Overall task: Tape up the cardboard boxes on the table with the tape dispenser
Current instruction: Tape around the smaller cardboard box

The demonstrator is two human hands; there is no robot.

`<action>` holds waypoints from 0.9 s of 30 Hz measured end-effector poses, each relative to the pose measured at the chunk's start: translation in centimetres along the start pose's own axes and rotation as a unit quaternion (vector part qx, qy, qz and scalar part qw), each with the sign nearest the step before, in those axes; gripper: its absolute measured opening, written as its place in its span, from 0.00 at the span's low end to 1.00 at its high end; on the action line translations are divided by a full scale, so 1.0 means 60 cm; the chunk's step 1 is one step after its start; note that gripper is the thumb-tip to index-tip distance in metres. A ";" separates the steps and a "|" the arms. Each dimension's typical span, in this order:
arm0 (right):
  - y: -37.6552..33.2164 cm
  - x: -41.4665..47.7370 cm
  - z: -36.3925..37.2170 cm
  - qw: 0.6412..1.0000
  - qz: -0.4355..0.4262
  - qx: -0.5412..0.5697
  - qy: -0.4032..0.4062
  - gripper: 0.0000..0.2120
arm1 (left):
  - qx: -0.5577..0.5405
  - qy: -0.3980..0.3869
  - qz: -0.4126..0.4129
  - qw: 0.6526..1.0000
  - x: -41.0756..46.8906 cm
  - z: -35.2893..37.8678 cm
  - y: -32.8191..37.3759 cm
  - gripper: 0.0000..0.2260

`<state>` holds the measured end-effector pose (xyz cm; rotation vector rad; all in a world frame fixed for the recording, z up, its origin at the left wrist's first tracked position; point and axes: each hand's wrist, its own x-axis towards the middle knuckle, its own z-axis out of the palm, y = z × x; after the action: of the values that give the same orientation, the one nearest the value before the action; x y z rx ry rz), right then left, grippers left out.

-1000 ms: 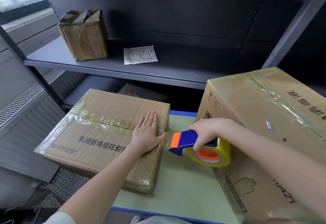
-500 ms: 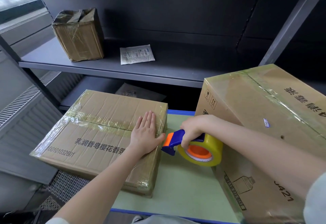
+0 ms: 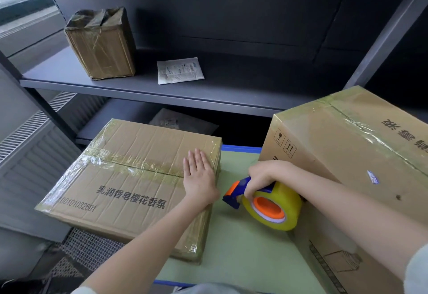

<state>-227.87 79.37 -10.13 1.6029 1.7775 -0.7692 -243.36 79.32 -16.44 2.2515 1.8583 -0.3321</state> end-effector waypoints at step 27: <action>-0.232 0.007 0.008 0.797 0.005 -0.043 0.603 0.27 | -0.119 0.107 0.010 0.987 -0.021 0.010 -0.265 0.28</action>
<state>-241.71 77.93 -10.51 2.2278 2.5138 0.5645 -259.26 80.93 -16.83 2.2107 1.8583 0.1370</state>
